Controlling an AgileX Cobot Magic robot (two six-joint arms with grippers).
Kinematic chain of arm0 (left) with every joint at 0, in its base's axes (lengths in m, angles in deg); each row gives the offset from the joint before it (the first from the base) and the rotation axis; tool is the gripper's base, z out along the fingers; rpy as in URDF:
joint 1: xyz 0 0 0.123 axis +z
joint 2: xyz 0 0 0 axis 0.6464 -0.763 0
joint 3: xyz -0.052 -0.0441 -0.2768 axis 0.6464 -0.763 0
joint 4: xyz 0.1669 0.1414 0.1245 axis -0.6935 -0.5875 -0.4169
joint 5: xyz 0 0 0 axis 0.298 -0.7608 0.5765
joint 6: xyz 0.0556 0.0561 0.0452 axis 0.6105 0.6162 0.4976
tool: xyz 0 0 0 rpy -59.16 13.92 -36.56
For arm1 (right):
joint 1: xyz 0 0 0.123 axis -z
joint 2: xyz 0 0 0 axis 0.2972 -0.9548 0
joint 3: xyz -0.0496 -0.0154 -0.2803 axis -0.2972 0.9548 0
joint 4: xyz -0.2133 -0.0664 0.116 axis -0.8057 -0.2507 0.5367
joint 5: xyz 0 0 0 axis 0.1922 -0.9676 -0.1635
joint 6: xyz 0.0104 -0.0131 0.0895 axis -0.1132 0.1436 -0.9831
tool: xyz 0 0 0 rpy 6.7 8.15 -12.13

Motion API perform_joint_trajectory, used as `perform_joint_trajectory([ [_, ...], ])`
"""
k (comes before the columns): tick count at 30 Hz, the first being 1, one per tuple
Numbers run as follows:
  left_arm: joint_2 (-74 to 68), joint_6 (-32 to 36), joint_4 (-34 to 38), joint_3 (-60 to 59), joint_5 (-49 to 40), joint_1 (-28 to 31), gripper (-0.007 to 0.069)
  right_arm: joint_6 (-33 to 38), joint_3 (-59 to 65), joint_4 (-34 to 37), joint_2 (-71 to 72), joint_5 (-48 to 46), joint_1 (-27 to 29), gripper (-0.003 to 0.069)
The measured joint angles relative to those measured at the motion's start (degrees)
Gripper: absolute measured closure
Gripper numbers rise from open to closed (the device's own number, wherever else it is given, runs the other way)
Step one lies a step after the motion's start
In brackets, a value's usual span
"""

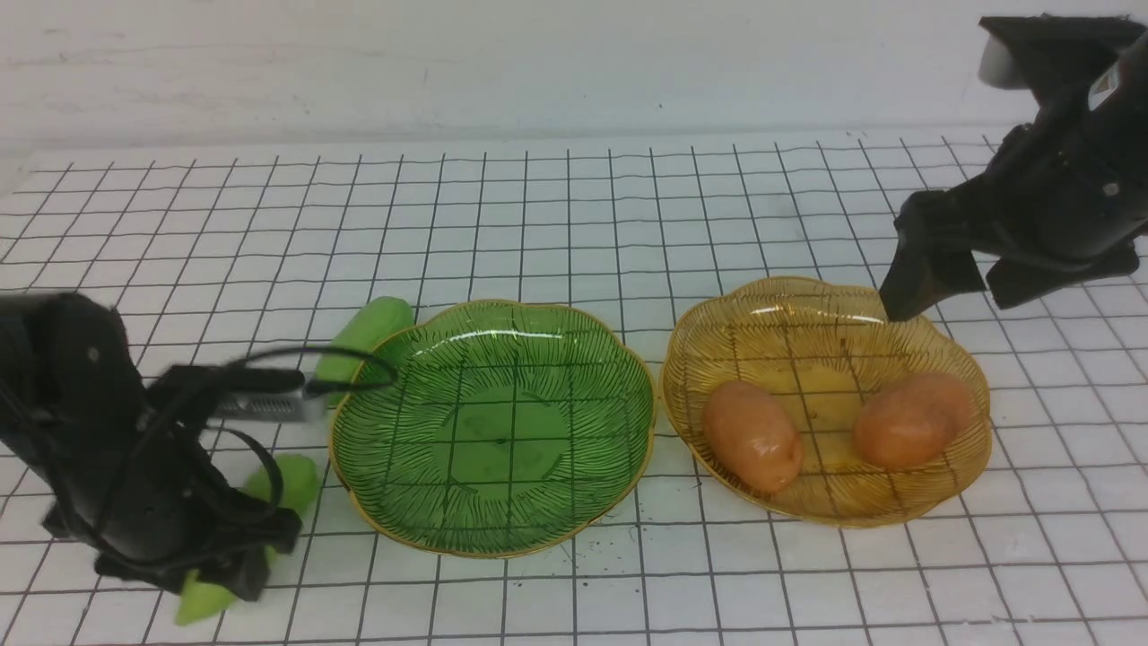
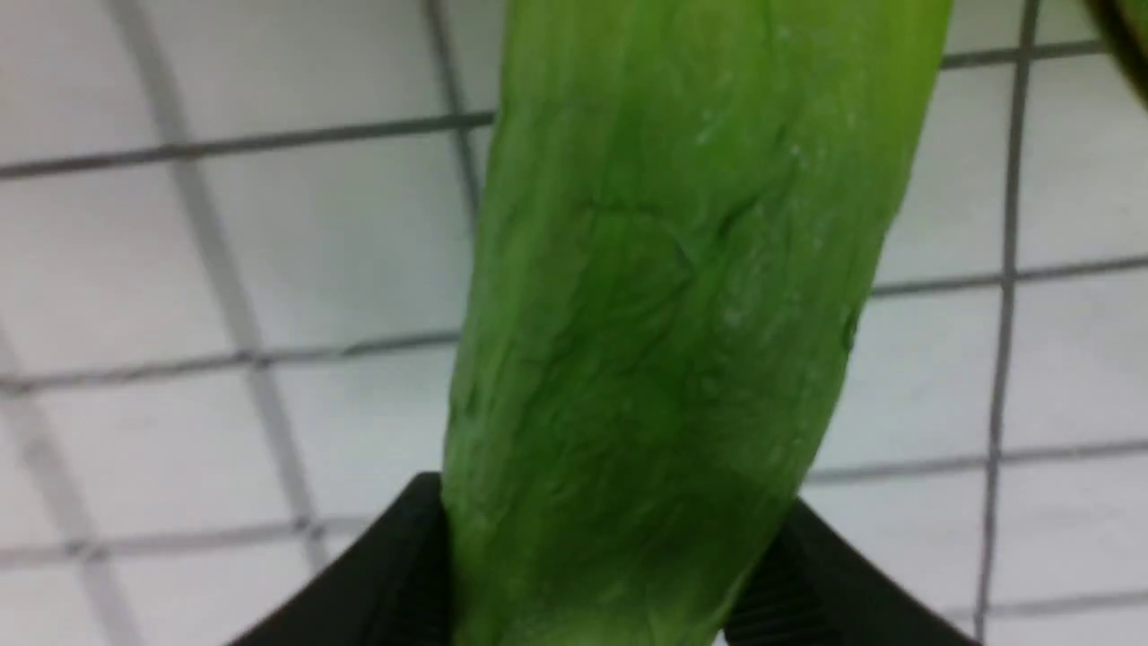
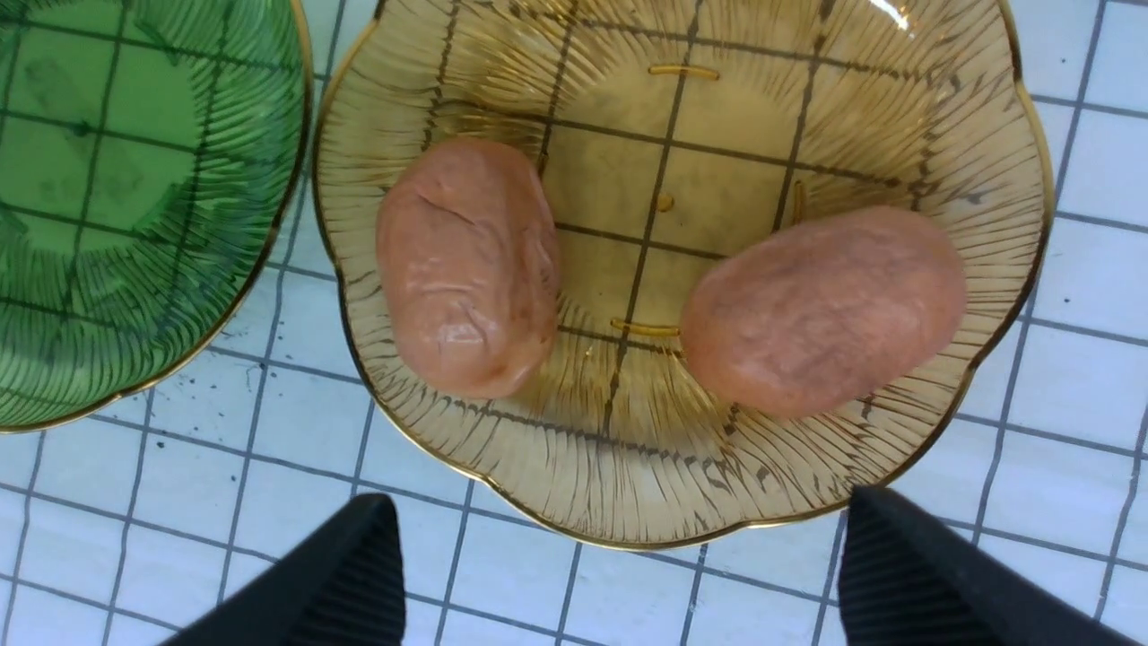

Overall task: Put different types of vegetables on the plate.
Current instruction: 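Put the green cucumber next to the left plate into that plate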

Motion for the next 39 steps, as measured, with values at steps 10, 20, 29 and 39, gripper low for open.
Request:
perform_joint_trajectory([
  [10, 3.78, -8.13, 7.27, 13.99, -6.17, -7.06, 0.0281, 0.00, 0.00, -0.12, 0.00, 0.00, 0.00, 0.0069],
  [20, -13.76, -4.79, 9.95, 26.19, 0.39, -18.22, 0.0124, 0.00, 0.00, -0.18, 0.00, 0.00, 0.00, 0.0069],
  [29, -16.98, -5.67, -2.85, 36.61, -0.81, -15.55, 0.0011, 0.00, 0.00, -0.32, 0.00, 0.00, 0.00, 0.0069],
  [39, -29.66, -9.97, -4.37, 49.28, 1.16, -6.26, 0.0035, 0.00, 0.39, -0.15, 0.00, 0.00, 0.00, 0.0070],
])
